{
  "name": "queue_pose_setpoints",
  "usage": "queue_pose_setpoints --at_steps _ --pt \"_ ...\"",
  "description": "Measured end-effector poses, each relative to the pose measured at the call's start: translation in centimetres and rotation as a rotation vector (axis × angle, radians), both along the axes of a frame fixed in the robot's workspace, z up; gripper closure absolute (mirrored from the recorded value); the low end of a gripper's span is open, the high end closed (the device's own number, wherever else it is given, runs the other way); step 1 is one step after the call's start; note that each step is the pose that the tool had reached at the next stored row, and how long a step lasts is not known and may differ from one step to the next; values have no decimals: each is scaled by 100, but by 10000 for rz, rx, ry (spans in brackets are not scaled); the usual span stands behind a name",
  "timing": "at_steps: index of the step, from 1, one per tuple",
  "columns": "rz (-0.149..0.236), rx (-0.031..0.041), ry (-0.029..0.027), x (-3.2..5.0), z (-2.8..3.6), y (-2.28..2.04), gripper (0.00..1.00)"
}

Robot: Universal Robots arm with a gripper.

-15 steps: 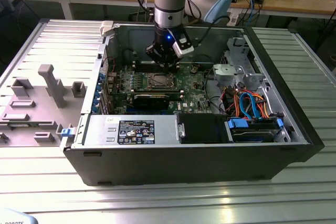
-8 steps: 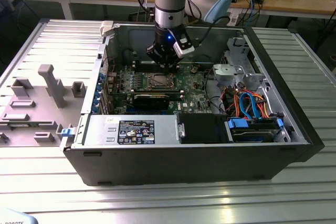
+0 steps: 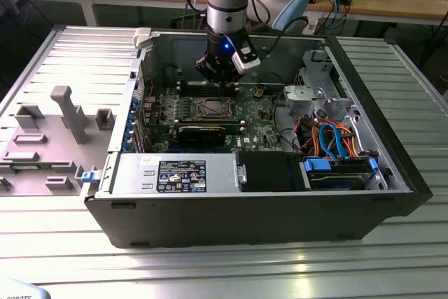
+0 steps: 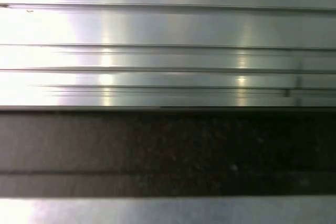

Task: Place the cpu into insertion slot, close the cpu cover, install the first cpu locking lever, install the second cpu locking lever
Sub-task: 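Install the first cpu locking lever, then install the second cpu locking lever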

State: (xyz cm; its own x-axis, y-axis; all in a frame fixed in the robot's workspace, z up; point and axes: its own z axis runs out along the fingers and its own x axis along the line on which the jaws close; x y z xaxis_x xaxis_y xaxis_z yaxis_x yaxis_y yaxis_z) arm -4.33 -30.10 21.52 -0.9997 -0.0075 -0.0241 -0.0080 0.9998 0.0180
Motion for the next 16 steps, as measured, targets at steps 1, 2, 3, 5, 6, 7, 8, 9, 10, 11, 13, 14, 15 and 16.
queue_pose_setpoints --at_steps 1,2,3,5,6,7,8,9,10,11,13,14,15,16 --pt "0 1 0 0 0 -24 89" --pt "0 1 0 0 -1 -36 89" --pt "1 2 -1 0 -1 -45 89" --pt "-1 1 0 0 -1 -46 89" --pt "-1 1 -1 0 -1 -47 89" --pt "0 1 -1 0 -1 -49 89" --pt "0 1 0 0 -1 -51 89" --pt "0 1 -1 0 -1 -51 89" --pt "0 1 0 0 -1 -52 89" --pt "0 1 -1 0 -1 -52 89" --pt "0 1 -1 0 -1 -53 89" --pt "0 0 0 0 -1 -54 89" --pt "0 0 0 0 -1 -54 89" --pt "0 0 0 0 -1 -54 89"
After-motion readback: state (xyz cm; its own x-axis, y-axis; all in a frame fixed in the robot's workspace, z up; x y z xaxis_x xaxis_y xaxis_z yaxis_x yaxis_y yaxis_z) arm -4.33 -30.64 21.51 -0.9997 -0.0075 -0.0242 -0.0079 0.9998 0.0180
